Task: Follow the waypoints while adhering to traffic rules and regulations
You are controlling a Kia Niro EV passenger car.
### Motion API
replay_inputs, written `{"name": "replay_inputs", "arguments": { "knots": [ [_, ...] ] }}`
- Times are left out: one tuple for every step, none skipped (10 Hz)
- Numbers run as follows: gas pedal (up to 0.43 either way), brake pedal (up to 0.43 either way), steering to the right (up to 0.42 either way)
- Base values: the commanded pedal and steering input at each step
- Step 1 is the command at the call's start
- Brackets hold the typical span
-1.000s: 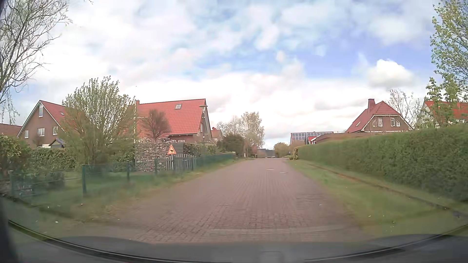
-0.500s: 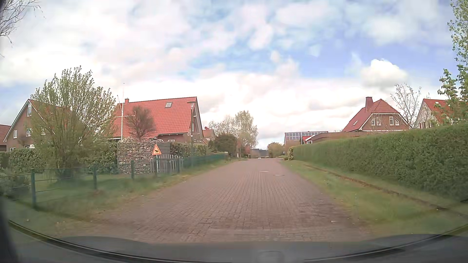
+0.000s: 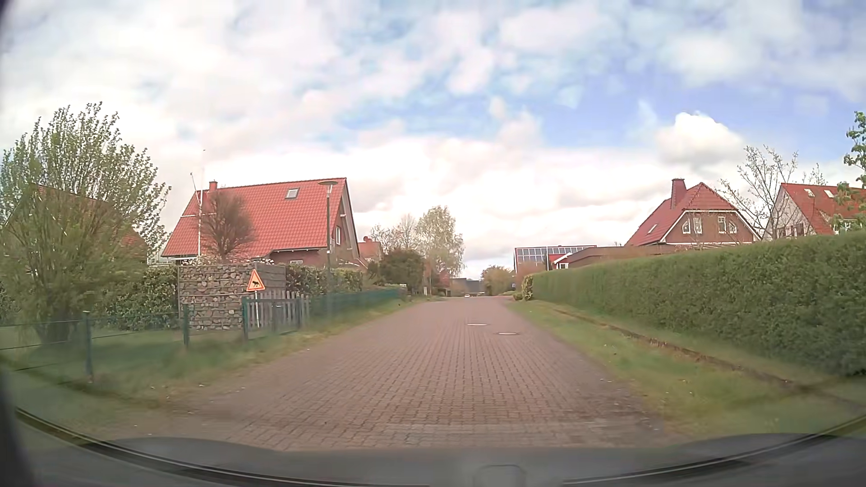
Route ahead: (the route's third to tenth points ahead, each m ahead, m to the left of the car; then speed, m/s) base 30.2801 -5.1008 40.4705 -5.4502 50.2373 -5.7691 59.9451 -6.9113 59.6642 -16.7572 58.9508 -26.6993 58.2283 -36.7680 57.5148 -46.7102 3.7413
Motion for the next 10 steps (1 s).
{"name": "replay_inputs", "arguments": {
  "knots": [
    [0.15, 0.0, 0.044],
    [0.15, 0.006, 0.039],
    [0.15, 0.0, 0.035],
    [0.15, 0.0, 0.03],
    [0.15, 0.006, 0.026],
    [0.13, 0.0, 0.021],
    [0.118, 0.0, 0.012],
    [0.118, 0.0, 0.003],
    [0.118, 0.006, -0.001],
    [0.118, 0.0, -0.001]
  ]
}}
